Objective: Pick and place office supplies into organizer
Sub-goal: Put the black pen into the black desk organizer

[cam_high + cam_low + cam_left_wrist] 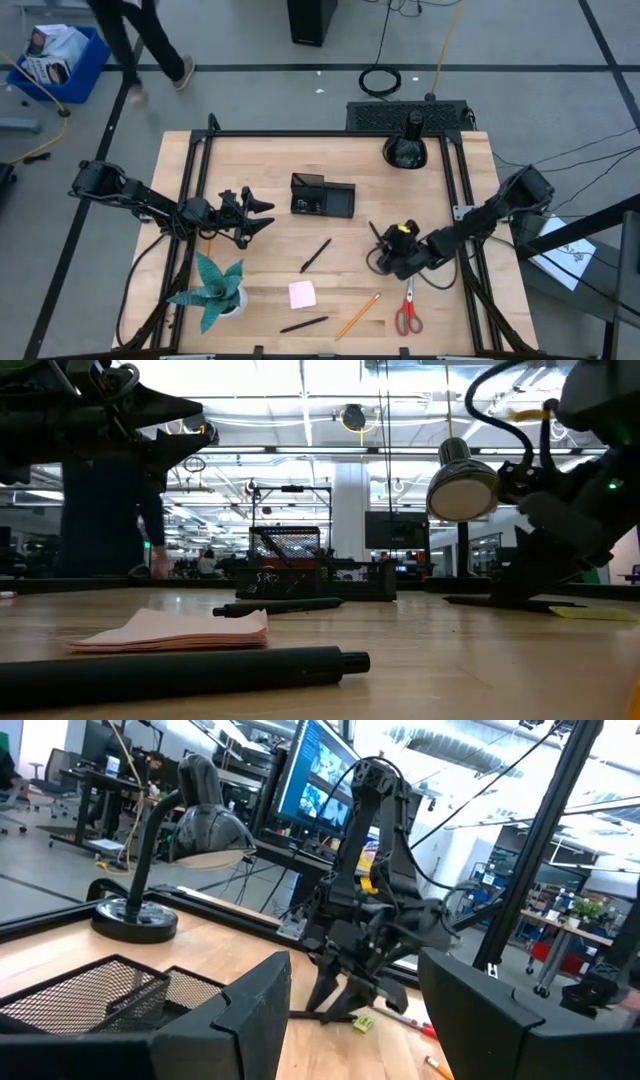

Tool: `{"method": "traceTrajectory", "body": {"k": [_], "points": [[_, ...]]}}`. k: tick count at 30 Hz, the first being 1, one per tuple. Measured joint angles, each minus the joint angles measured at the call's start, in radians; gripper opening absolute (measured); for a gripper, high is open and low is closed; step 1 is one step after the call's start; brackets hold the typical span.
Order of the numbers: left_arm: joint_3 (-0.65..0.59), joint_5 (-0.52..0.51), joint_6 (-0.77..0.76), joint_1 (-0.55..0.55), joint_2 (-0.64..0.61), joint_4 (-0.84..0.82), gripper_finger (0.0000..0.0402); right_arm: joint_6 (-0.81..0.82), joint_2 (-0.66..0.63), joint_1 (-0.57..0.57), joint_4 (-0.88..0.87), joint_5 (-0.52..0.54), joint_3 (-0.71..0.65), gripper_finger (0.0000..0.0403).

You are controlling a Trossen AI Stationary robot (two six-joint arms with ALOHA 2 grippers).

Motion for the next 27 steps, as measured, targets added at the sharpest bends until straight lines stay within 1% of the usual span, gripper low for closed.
{"method": "traceTrajectory", "body": {"k": [4, 9, 11, 14, 19, 23, 27], "points": [[0.0, 0.0, 0.001, 0.0, 0.0, 0.002, 0.0223, 0.068, 0.049, 0.002, -0.084, 0.005, 0.038, 0.0125], [0.0, 0.0, 0.005, 0.0, 0.0, 0.001, 0.0223, 0.101, 0.09, 0.011, -0.097, 0.02, 0.037, 0.0124], [0.0, -0.002, 0.005, 0.0, 0.0, 0.0, 0.0223, 0.099, 0.096, 0.017, -0.094, 0.031, 0.037, 0.0118], [0.0, -0.004, -0.001, 0.0, 0.0, 0.003, 0.0223, 0.089, 0.097, 0.024, -0.091, 0.048, 0.036, 0.009], [0.0, -0.005, -0.003, 0.0, 0.0, 0.003, 0.0223, 0.073, 0.097, 0.023, -0.091, 0.052, 0.035, 0.0024], [0.0, -0.006, -0.003, 0.0, 0.0, 0.004, 0.0223, 0.059, 0.098, 0.023, -0.092, 0.067, 0.034, 0.0021], [0.0, -0.018, -0.005, 0.0, 0.0, 0.004, 0.0223, 0.041, 0.096, 0.023, -0.09, 0.104, 0.034, 0.0032]]}}
